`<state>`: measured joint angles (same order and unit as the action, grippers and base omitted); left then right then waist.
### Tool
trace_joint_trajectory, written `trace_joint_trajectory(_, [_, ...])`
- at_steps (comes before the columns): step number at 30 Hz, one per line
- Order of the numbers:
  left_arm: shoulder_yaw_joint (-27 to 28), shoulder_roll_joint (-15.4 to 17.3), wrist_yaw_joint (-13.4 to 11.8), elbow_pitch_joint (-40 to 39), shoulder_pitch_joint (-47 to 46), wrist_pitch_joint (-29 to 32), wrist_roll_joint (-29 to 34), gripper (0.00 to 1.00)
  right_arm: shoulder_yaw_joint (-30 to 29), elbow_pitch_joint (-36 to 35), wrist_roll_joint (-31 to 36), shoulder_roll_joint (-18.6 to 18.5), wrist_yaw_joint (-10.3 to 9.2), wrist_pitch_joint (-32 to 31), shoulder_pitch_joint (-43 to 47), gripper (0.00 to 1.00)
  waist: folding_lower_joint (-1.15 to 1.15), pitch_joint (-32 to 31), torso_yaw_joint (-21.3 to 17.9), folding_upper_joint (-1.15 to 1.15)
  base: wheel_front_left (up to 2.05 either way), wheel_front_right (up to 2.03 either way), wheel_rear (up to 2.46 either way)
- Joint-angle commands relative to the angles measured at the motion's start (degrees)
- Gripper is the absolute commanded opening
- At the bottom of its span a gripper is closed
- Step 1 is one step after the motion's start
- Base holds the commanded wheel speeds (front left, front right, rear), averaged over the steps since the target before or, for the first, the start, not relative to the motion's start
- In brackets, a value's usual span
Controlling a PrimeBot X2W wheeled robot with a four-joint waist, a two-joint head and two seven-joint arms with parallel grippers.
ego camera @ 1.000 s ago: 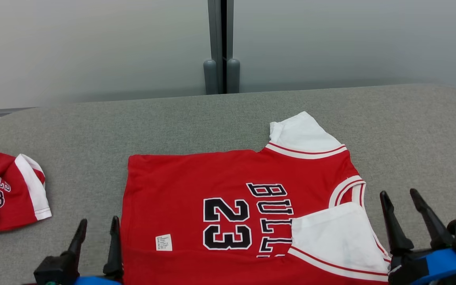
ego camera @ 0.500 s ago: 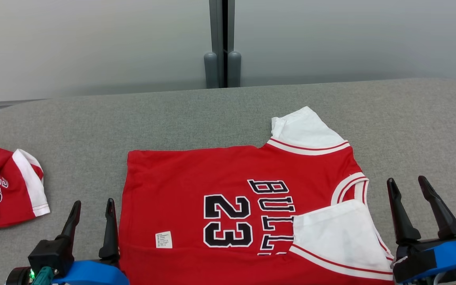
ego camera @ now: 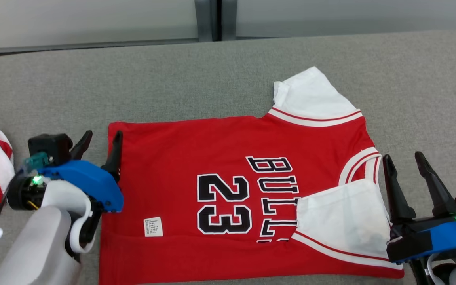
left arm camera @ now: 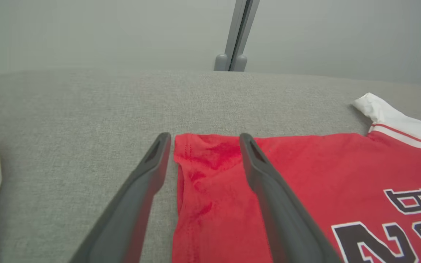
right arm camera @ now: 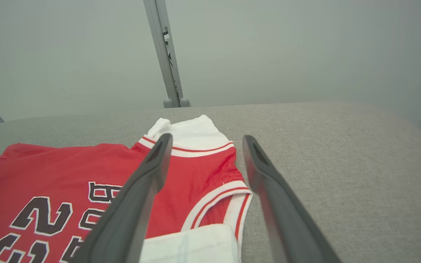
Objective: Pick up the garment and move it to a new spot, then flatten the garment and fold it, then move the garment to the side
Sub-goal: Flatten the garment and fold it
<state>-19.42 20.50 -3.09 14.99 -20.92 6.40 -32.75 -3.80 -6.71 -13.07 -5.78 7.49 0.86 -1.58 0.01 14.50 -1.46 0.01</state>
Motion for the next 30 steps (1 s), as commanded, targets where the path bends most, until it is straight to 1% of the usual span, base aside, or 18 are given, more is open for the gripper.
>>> trace_joint_trajectory(1, [-0.18, 0.22, 1.31, 3.44, -3.30, 1.61, -0.82, 1.00, 0.47, 0.44, 0.04, 0.13, 0.00, 0.51, -1.37, 1.00, -0.01, 1.40, 0.00, -0.01, 0.00, 0.00, 0.00])
trace_joint_trajectory(4, [-0.46, -0.22, 3.87, 11.01, -7.85, 3.64, -2.34, 1.00, 1.16, 1.31, -0.30, 0.16, 0.00, 1.11, -2.46, 1.00, -0.01, 2.88, -0.92, -0.01, 0.00, 0.00, 0.00])
trace_joint_trajectory(7, [-0.73, -0.51, 5.61, 17.72, -11.85, 4.48, -2.81, 1.00, 1.70, 2.47, -0.87, 0.15, 0.00, 1.46, -3.32, 1.00, -0.01, 4.07, -1.69, -0.01, 0.00, 0.00, 0.00])
trace_joint_trajectory(10, [-0.53, -0.81, 6.53, 23.35, -15.48, 4.03, -3.12, 1.00, 2.07, 3.82, -1.32, -0.24, 0.00, 1.88, -4.25, 1.00, -0.01, 5.09, -2.22, -0.01, 0.00, 0.00, 0.00])
trace_joint_trajectory(15, [-1.61, -2.10, 8.28, 31.79, -19.92, 6.01, -3.98, 1.00, 2.23, 7.23, -2.24, -1.13, 0.00, 2.46, -6.21, 1.00, -0.01, 6.23, -2.78, -0.01, 0.00, 0.00, 0.00])
trace_joint_trajectory(16, [-2.21, -2.43, 8.72, 33.19, -20.45, 6.73, -3.98, 0.81, 2.30, 8.18, -2.44, -1.46, 0.00, 2.57, -6.78, 1.00, -0.01, 6.33, -2.83, -0.01, 0.00, 0.00, 0.00])
trace_joint_trajectory(17, [-2.65, -2.75, 9.09, 34.19, -20.95, 6.87, -4.08, 0.39, 2.37, 9.07, -2.85, -1.83, 0.00, 2.83, -7.55, 1.00, -0.01, 6.50, -2.84, -0.01, 0.00, 0.00, 0.00])
trace_joint_trajectory(18, [-3.13, -2.90, 9.42, 35.05, -21.48, 6.83, -3.96, 0.00, 2.50, 10.16, -3.12, -2.20, 0.00, 2.96, -8.45, 1.00, -0.01, 6.60, -2.86, -0.01, 0.00, 0.00, 0.00])
trace_joint_trajectory(22, [-5.18, -3.18, 10.12, 38.07, -23.43, 6.85, -3.34, 0.00, 2.42, 15.02, -4.85, -3.94, 0.00, 3.62, -12.63, 1.00, -0.01, 6.88, -2.77, -0.01, 0.00, 0.00, 0.00])
trace_joint_trajectory(26, [-5.73, -3.48, 10.32, 39.76, -25.54, 4.04, -3.24, 0.00, 3.09, 21.30, -6.61, -5.96, 0.00, 3.75, -19.15, 1.00, -0.01, 7.16, -2.26, -0.01, 0.00, 0.00, 0.00])
trace_joint_trajectory(30, [-6.50, -4.44, 10.53, 40.67, -27.64, 1.98, -3.10, 0.00, 5.16, 28.61, -9.22, -8.53, 0.00, 3.16, -27.25, 1.00, -0.01, 7.98, -0.81, -0.01, 0.00, 0.00, 0.00])
